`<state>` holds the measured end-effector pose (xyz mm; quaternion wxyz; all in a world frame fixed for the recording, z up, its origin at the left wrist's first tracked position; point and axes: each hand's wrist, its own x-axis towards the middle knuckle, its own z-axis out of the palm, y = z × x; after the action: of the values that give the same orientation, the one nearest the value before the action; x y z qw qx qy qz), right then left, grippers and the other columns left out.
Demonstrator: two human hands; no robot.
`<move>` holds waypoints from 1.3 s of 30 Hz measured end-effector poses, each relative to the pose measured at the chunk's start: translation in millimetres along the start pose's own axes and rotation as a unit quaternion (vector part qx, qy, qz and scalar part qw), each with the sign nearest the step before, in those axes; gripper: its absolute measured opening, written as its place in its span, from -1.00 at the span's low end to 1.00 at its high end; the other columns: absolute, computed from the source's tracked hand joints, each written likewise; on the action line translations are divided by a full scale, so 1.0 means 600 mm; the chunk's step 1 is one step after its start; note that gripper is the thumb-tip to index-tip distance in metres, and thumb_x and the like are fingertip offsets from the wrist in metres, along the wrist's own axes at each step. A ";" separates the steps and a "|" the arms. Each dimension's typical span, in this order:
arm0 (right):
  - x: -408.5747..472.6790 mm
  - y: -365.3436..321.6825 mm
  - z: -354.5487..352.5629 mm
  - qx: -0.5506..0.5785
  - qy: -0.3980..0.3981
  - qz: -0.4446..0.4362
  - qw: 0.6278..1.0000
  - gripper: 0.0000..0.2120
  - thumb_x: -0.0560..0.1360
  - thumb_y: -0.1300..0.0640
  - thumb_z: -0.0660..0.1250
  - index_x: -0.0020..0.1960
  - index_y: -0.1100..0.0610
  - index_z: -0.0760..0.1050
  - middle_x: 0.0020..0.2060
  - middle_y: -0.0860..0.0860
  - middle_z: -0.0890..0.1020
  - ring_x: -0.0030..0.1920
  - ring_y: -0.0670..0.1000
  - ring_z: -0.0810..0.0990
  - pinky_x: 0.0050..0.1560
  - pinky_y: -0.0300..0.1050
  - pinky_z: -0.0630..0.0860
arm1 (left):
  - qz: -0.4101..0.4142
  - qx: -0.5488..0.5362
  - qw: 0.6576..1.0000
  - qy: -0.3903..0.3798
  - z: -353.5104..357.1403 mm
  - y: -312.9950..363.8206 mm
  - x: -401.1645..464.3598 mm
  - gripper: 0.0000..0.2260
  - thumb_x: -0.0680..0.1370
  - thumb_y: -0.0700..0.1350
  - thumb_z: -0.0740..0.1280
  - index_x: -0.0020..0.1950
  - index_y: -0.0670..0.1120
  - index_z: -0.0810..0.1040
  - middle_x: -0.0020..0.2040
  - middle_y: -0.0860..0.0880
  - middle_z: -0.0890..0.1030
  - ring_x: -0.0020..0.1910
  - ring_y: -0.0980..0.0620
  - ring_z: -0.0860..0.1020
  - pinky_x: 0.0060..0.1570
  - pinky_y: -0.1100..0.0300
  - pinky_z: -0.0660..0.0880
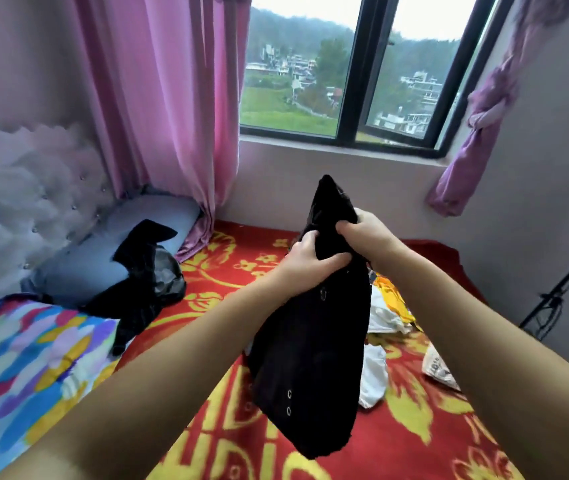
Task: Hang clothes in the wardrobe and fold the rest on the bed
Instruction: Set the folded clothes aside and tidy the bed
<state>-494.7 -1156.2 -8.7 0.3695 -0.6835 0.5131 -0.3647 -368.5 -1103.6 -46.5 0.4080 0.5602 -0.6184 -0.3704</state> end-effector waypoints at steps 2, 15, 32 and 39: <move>-0.012 -0.013 -0.034 0.002 -0.018 -0.008 1.000 -0.79 0.48 0.31 0.15 -0.21 0.08 0.47 -0.36 -0.01 0.56 -0.35 -0.05 0.55 -0.39 -0.28 0.45 | 0.054 0.006 0.994 0.091 -0.003 0.032 0.008 -0.55 0.51 -0.01 0.37 0.35 -0.07 0.36 0.22 -0.11 0.48 0.19 -0.04 0.51 0.24 0.06 0.44; -0.114 -0.009 -0.200 -0.042 -0.265 -0.017 0.963 -0.72 0.35 -0.03 0.52 0.04 -0.10 0.58 -0.04 -0.11 0.70 -0.04 -0.08 0.69 -0.17 -0.33 0.56 | 0.049 -0.248 0.964 -0.081 0.004 0.105 0.010 -0.72 0.46 -0.03 0.43 0.12 -0.12 0.60 0.02 -0.11 0.69 -0.01 -0.05 0.66 -0.10 0.18 0.59; -0.234 0.009 0.049 -0.407 -0.196 -0.058 0.890 -0.84 0.50 -0.05 0.34 -0.08 0.01 0.44 -0.14 0.00 0.57 -0.05 0.05 0.56 -0.09 -0.15 0.41 | -0.068 -0.253 0.914 0.310 -0.243 -0.059 -0.192 -0.81 0.62 -0.10 0.26 0.13 -0.18 0.56 -0.17 -0.02 0.58 -0.22 0.05 0.53 -0.03 0.11 0.51; -0.291 -0.179 0.227 -0.085 -0.166 -0.138 0.973 -0.78 0.54 0.05 0.29 0.09 0.16 0.55 -0.03 0.06 0.66 -0.01 0.06 0.62 0.05 -0.04 0.53 | 0.041 -0.005 0.870 0.492 -0.432 0.149 -0.197 -0.62 0.61 -0.01 0.24 0.29 -0.25 0.49 0.21 -0.17 0.57 0.21 -0.07 0.52 0.12 0.24 0.39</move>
<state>-364.9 -947.5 2.0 0.3356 -0.8279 0.3742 -0.2488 -160.1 -977.3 126.5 0.6769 0.6418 -0.3588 -0.0328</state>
